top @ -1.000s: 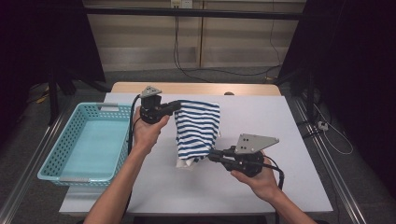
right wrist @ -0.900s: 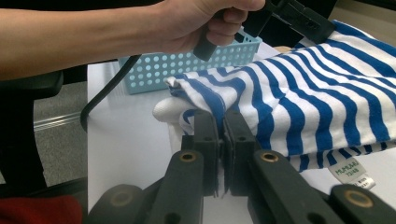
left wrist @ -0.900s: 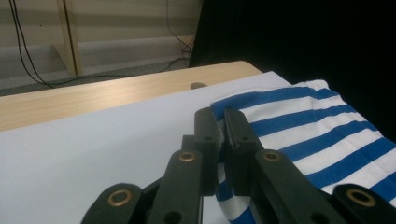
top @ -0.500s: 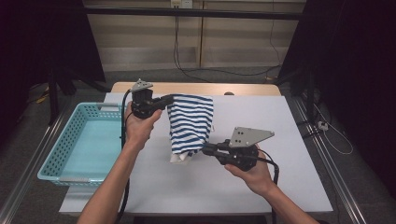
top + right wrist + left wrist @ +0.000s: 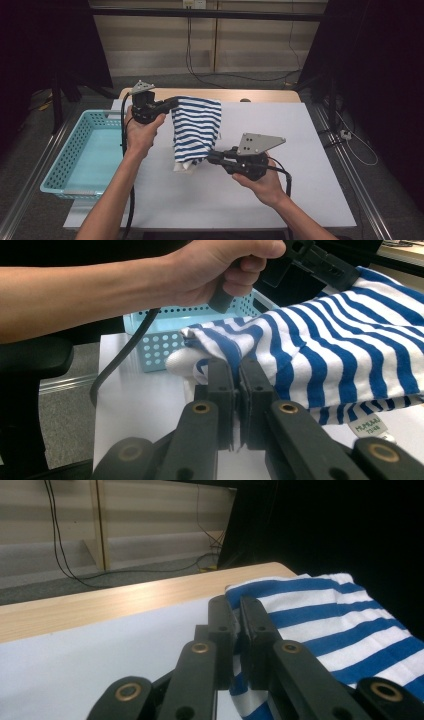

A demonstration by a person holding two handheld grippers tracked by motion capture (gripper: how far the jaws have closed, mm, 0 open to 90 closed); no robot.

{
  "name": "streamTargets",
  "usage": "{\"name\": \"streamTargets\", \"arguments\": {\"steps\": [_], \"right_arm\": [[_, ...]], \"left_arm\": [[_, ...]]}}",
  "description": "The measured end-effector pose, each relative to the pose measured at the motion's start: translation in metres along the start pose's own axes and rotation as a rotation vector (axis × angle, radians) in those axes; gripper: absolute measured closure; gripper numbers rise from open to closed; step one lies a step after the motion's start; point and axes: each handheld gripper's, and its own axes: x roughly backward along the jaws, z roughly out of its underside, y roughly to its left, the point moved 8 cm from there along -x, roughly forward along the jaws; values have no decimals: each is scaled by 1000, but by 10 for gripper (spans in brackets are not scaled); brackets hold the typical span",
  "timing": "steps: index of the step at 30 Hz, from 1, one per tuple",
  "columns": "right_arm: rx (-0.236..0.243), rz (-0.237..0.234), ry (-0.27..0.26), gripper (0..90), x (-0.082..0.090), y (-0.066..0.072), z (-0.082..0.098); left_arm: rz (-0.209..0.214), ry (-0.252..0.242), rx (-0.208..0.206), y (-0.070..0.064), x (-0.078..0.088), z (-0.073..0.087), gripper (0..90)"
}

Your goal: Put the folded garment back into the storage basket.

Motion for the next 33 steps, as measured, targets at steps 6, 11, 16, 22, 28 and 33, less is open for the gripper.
{"name": "streamTargets", "arguments": {"steps": [6,11,16,22,28,33], "right_arm": [[1,-8,-25,863,-2,2,-8],[8,-18,-42,863,-6,6,-15],[13,-37,-56,863,-14,9,-22],[21,-44,-73,864,-18,11,-30],[19,-50,-81,864,-23,14,-33],[25,-59,-85,864,-30,15,-35]], "left_arm": [[-7,-23,-17,4,8,-9,851],[-13,-42,-16,8,18,-13,851],[-30,-52,-15,12,26,-17,851],[-36,-74,-4,17,34,-22,852],[-58,-69,-20,23,44,-22,852],[-67,-68,-13,29,50,-22,851]]}}
